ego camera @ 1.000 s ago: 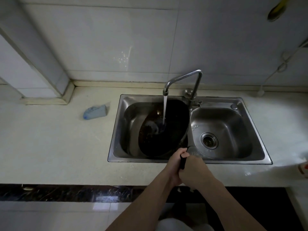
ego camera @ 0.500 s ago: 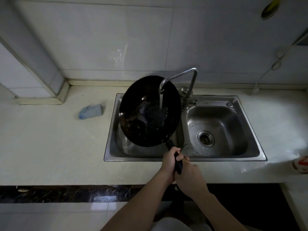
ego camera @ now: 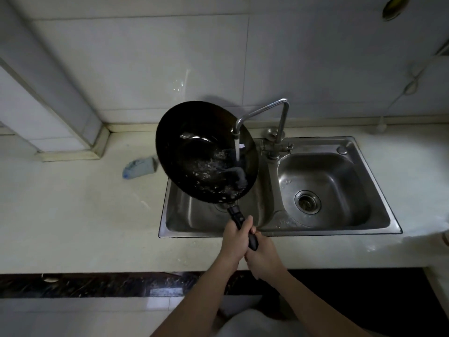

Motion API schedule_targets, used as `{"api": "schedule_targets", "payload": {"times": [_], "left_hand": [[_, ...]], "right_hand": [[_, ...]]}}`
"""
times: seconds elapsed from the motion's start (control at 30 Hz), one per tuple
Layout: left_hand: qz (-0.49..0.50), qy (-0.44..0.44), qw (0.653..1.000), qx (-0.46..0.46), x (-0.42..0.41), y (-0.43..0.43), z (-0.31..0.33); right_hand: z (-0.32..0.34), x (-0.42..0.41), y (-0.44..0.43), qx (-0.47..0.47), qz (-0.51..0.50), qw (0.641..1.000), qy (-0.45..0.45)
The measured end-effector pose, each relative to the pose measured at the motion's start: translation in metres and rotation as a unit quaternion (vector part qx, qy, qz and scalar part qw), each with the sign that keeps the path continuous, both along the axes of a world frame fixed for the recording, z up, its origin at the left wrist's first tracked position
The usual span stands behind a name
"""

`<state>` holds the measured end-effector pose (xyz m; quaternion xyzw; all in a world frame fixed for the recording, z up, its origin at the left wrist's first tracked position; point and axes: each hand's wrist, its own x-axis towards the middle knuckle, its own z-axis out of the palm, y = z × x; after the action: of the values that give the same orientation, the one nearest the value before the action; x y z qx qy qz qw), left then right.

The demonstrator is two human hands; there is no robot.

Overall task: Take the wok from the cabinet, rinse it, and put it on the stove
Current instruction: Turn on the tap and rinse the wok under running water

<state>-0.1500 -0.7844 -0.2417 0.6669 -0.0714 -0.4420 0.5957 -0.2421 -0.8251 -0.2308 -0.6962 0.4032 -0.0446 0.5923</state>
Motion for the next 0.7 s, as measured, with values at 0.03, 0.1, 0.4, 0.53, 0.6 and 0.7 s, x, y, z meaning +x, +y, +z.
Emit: {"api": "schedule_targets", "payload": {"times": [0.03,0.1,0.4,0.53,0.6,0.7], "left_hand": [[-0.006,-0.016,1.0,0.012,0.001,0.004,0.0],[-0.011,-0.033,0.999,0.033,0.002,0.01,0.001],[0.037,0.163,0.985,0.042,0.01,0.0,0.014],[0.045,0.269,0.962,0.002,0.01,-0.004,0.02],[0.033,0.317,0.947,-0.028,0.007,-0.004,0.021],[0.011,0.368,0.929,-0.038,0.0,-0.006,0.019]], "right_hand": [[0.002,0.001,0.004,0.035,-0.007,0.999,-0.007],[0.007,0.003,0.009,0.093,-0.012,0.995,-0.02],[0.046,0.013,0.002,0.236,-0.035,0.971,0.025],[0.065,0.025,-0.02,0.15,0.013,0.981,0.123],[0.068,0.029,-0.028,0.1,0.045,0.98,0.164],[0.067,0.027,-0.031,-0.012,0.12,0.963,0.24]]}}
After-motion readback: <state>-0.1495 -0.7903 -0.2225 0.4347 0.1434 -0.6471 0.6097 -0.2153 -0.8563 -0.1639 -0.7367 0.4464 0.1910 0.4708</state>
